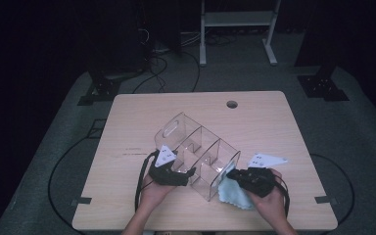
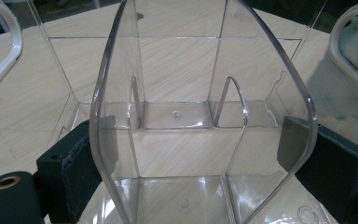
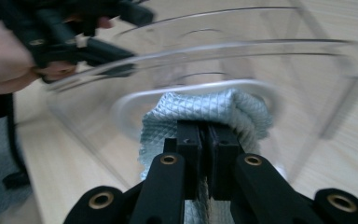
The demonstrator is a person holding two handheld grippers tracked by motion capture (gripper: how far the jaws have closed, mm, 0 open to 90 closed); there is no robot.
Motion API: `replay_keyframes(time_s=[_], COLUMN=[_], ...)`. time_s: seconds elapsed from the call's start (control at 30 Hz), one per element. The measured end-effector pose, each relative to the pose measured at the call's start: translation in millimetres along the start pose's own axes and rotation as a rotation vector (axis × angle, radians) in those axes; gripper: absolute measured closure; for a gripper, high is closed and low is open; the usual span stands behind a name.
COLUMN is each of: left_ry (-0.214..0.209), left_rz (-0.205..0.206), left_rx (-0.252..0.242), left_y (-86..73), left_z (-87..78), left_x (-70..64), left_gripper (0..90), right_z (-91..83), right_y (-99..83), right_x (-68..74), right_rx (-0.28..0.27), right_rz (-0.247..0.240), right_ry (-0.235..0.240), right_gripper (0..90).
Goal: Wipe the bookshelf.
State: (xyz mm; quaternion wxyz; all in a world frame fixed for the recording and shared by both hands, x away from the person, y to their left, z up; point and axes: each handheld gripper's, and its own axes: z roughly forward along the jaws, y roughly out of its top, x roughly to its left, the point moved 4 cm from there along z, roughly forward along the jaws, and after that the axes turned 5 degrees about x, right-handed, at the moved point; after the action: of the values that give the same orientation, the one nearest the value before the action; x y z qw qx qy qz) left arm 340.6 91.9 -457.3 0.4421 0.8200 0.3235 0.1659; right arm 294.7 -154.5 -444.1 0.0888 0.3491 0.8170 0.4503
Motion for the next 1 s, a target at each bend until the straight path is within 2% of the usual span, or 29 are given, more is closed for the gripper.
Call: replay_keyframes(time_s=[0.07, 0.13, 0.17, 0.23, 0.3, 0.37, 0.43, 0.53, 0.63, 0.7, 0.8, 0.93, 1.0], left_ry=[-0.001, 0.002, 0.002, 0.003, 0.002, 0.003, 0.003, 0.002, 0.008, 0.012, 0.01, 0.001, -0.002], left_rz=[-0.001, -0.001, -0.001, -0.002, -0.003, 0.001, 0.001, -0.002, -0.005, -0.006, -0.004, 0.0, 0.0], left_rx=[0.0, -0.001, 0.0, -0.001, -0.002, -0.006, -0.005, 0.0, -0.002, -0.006, -0.004, -0.006, 0.0], left_y=[-0.2, 0.1, 0.1, 0.1, 0.3, 0.8, 1.1, 0.3, 0.4, 0.6, 0.8, 0.6, 0.8], left_z=[-0.3, 0.1, 0.2, 0.3, 0.6, 1.1, 1.3, 0.6, 0.7, 1.0, 1.3, 1.4, 1.0], left_x=[0.1, -0.2, -0.4, -0.6, -0.9, -1.2, -1.3, -0.6, -1.4, -2.1, -2.8, -2.1, -2.5], left_gripper=[8.7, 8.6, 8.7, 8.7, 8.6, 8.6, 8.6, 8.6, 8.6, 8.5, 8.0, 7.8, 7.8], right_z=[1.2, 1.2, 1.0, -0.7, -2.8, -3.6, -2.1, 0.1, 1.5, 1.6, 1.1, 1.9, 0.9], right_y=[0.6, 0.3, 0.4, 1.1, 0.8, -1.3, -2.7, -3.7, -5.1, -7.2, -10.0, -11.6, -11.6], right_x=[8.8, 9.8, 7.1, -2.9, -18.1, -23.8, -18.9, -4.4, 6.2, 10.2, 10.1, 7.1, 4.5], right_rx=[0.008, 0.01, 0.008, -0.006, -0.022, -0.03, -0.022, -0.014, -0.003, 0.004, 0.012, -0.008, -0.011], right_rz=[-0.026, -0.028, -0.024, -0.005, 0.036, 0.065, 0.048, 0.021, 0.016, 0.01, 0.008, 0.021, 0.026], right_ry=[0.012, 0.018, 0.023, -0.006, -0.032, -0.018, -0.029, 0.004, 0.047, 0.051, 0.045, 0.053, 0.03], right_gripper=[85.1, 85.2, 85.1, 85.2, 85.2, 85.2, 85.2, 85.2, 85.2, 85.3, 85.3, 85.4, 85.4])
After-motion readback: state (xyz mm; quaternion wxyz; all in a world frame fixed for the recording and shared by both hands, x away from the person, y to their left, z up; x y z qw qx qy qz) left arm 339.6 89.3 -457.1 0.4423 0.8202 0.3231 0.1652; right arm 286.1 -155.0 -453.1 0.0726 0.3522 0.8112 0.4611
